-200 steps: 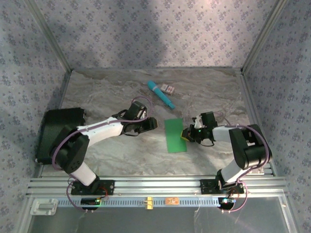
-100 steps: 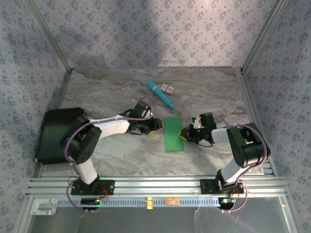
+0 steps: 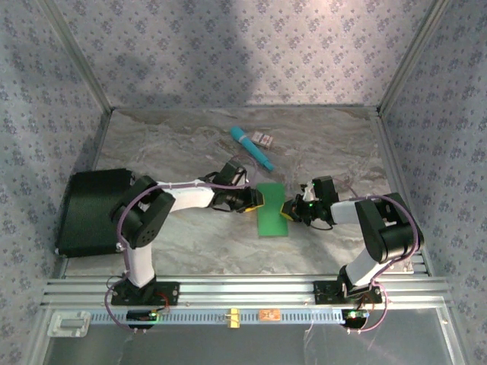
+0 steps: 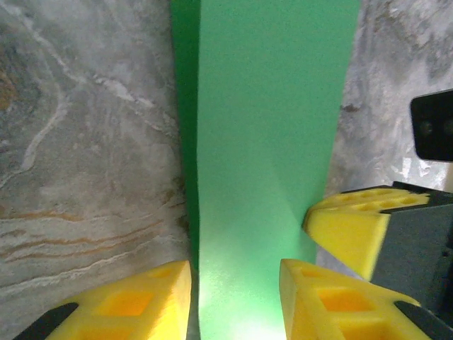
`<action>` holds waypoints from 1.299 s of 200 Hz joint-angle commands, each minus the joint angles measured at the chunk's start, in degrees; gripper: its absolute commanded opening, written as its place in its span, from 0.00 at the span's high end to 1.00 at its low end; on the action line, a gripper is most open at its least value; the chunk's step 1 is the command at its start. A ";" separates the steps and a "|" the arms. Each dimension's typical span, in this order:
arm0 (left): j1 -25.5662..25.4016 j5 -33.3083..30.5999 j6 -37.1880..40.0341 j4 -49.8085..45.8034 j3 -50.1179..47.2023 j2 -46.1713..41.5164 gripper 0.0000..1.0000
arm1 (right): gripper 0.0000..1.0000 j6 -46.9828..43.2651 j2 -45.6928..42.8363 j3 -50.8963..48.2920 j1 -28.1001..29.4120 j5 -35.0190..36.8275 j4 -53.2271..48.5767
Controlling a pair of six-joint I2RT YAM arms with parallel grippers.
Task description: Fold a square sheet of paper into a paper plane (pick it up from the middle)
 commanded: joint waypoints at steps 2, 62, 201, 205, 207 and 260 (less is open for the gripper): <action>-0.40 0.83 -0.84 0.74 1.20 1.41 0.63 | 0.92 0.22 2.28 -0.52 2.16 2.78 -4.00; -0.73 1.77 -2.55 3.54 0.66 2.45 0.68 | 0.92 0.04 1.85 -0.57 1.98 2.75 -4.42; -0.27 1.66 -5.62 9.15 -2.52 1.62 0.74 | 0.91 -0.26 0.83 -0.78 1.55 3.03 -4.86; -0.34 1.68 -5.68 9.37 -2.68 1.55 0.74 | 0.91 -0.13 0.83 -0.81 1.53 2.96 -4.80; -0.21 1.68 -5.71 9.57 -2.74 1.52 0.74 | 0.91 -0.12 0.83 -0.79 1.56 3.01 -4.79; -0.12 2.20 -6.24 11.42 -3.67 1.05 0.79 | 0.91 -0.01 0.06 -0.86 1.47 3.16 -4.90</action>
